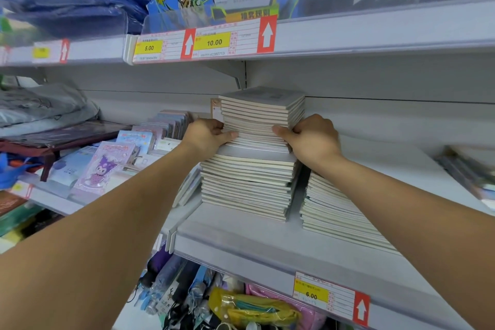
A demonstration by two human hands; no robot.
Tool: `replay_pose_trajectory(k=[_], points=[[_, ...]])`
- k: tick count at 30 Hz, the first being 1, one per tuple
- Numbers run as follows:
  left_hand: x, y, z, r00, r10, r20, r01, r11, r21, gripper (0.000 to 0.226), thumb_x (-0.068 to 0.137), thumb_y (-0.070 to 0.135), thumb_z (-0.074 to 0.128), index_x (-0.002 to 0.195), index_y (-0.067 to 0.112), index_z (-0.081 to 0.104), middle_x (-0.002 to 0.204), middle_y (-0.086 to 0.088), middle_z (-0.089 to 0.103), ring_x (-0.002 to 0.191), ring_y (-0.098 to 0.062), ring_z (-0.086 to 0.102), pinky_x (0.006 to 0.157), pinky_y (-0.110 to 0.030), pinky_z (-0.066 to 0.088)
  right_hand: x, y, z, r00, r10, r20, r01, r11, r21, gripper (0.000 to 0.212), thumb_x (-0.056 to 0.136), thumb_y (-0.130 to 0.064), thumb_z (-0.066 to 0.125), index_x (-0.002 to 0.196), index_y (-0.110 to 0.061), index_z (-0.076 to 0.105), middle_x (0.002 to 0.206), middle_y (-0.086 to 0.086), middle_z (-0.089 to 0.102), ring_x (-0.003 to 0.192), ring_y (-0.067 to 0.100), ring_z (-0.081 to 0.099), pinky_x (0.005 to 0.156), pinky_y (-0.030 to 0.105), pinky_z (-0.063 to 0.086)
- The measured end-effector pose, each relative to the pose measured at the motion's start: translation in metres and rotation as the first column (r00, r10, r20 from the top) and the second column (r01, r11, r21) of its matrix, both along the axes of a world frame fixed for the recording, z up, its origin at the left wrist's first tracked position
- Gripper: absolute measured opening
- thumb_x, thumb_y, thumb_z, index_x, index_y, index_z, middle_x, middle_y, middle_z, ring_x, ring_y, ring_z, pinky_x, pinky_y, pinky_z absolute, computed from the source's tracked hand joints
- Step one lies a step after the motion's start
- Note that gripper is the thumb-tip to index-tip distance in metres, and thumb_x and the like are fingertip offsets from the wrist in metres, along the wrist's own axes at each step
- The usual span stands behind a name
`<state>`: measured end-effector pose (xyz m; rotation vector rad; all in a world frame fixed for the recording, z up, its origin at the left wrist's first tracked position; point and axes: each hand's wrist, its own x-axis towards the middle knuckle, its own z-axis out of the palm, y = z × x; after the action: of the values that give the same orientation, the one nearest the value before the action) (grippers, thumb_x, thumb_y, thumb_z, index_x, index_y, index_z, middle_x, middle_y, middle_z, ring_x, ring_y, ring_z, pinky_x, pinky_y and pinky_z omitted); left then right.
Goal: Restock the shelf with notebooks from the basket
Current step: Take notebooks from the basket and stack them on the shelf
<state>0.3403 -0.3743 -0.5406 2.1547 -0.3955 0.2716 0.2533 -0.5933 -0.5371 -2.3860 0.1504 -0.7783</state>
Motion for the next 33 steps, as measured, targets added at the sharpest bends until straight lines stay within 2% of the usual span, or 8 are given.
replay_pose_trajectory(k=[4, 9, 14, 20, 22, 25, 28, 33], points=[[-0.004, -0.005, 0.001, 1.000, 0.012, -0.011, -0.012, 1.000, 0.011, 0.055, 0.075, 0.031, 0.083, 0.121, 0.007, 0.064, 0.109, 0.004, 0.067, 0.100, -0.011, 0.062, 0.080, -0.009, 0.042, 0.003, 0.002, 0.000, 0.998, -0.057, -0.020, 0.058, 0.997, 0.043, 0.059, 0.088, -0.064, 0.059, 0.069, -0.009, 0.062, 0.077, 0.007, 0.068, 0.075, 0.028, 0.064, 0.064, 0.029, 0.042], [-0.008, -0.016, -0.002, 0.991, 0.118, 0.061, -0.120, 0.992, 0.036, 0.043, 0.076, 0.030, 0.083, 0.110, 0.007, 0.070, 0.106, -0.001, 0.071, 0.098, -0.019, 0.065, 0.089, -0.023, 0.047, -0.001, 0.006, 0.001, 0.996, -0.033, -0.085, 0.030, 0.999, -0.043, 0.052, 0.090, -0.061, 0.059, 0.066, -0.015, 0.055, 0.078, 0.003, 0.063, 0.081, 0.027, 0.064, 0.059, 0.028, 0.037], [-0.012, -0.017, -0.007, 0.986, 0.153, 0.068, -0.156, 0.987, 0.040, 0.046, 0.077, 0.038, 0.081, 0.110, 0.009, 0.070, 0.108, -0.003, 0.071, 0.098, -0.023, 0.064, 0.090, -0.028, 0.049, -0.008, -0.009, 0.002, 0.984, 0.163, -0.075, -0.163, 0.987, 0.006, 0.032, 0.081, -0.037, 0.081, 0.098, -0.010, 0.077, 0.095, 0.002, 0.076, 0.092, 0.018, 0.069, 0.084, 0.030, 0.055], [-0.013, -0.017, -0.012, 0.990, 0.114, 0.088, -0.115, 0.993, 0.009, 0.045, 0.079, 0.042, 0.078, 0.112, 0.012, 0.070, 0.106, 0.001, 0.071, 0.100, -0.022, 0.064, 0.094, -0.031, 0.049, -0.004, -0.005, -0.008, 0.998, 0.043, -0.050, -0.049, 0.990, -0.132, 0.040, 0.092, -0.036, 0.069, 0.066, -0.010, 0.056, 0.067, 0.002, 0.057, 0.075, 0.024, 0.058, 0.063, 0.027, 0.037], [-0.011, -0.013, -0.011, 0.993, 0.096, 0.067, -0.096, 0.995, -0.011, 0.037, 0.082, 0.043, 0.075, 0.098, 0.010, 0.070, 0.098, -0.005, 0.073, 0.094, -0.024, 0.065, 0.089, -0.033, 0.050, -0.005, -0.004, -0.007, 0.997, 0.038, -0.063, -0.048, 0.986, -0.159, 0.040, 0.094, -0.037, 0.067, 0.065, -0.013, 0.052, 0.067, -0.002, 0.051, 0.077, 0.023, 0.056, 0.065, 0.026, 0.036], [-0.008, -0.013, -0.011, 0.986, 0.142, 0.084, -0.140, 0.990, -0.034, 0.035, 0.082, 0.042, 0.076, 0.085, 0.008, 0.066, 0.080, -0.003, 0.065, 0.079, -0.021, 0.058, 0.078, -0.028, 0.046, -0.009, -0.007, -0.001, 0.987, 0.138, -0.081, -0.144, 0.987, -0.072, 0.033, 0.091, -0.042, 0.069, 0.081, -0.010, 0.069, 0.079, -0.001, 0.066, 0.083, 0.018, 0.063, 0.071, 0.026, 0.046], [-0.007, -0.014, -0.013, 0.971, 0.189, 0.150, -0.179, 0.981, -0.078, 0.026, 0.081, 0.039, 0.077, 0.091, 0.018, 0.068, 0.072, 0.002, 0.063, 0.074, -0.015, 0.057, 0.079, -0.026, 0.047, -0.010, -0.009, 0.000, 0.992, 0.115, -0.060, -0.118, 0.992, -0.046, 0.031, 0.092, -0.036, 0.070, 0.077, -0.009, 0.070, 0.074, -0.001, 0.068, 0.081, 0.019, 0.064, 0.071, 0.025, 0.045], [-0.006, -0.015, -0.017, 0.971, 0.191, 0.145, -0.181, 0.980, -0.079, 0.041, 0.081, 0.044, 0.075, 0.108, 0.013, 0.071, 0.082, 0.007, 0.067, 0.089, -0.018, 0.063, 0.083, -0.025, 0.046, -0.006, 0.000, -0.005, 0.992, 0.106, -0.074, -0.090, 0.977, 0.192, 0.033, 0.094, -0.032, 0.068, 0.094, 0.001, 0.072, 0.094, 0.012, 0.073, 0.086, 0.024, 0.066, 0.077, 0.030, 0.053]])
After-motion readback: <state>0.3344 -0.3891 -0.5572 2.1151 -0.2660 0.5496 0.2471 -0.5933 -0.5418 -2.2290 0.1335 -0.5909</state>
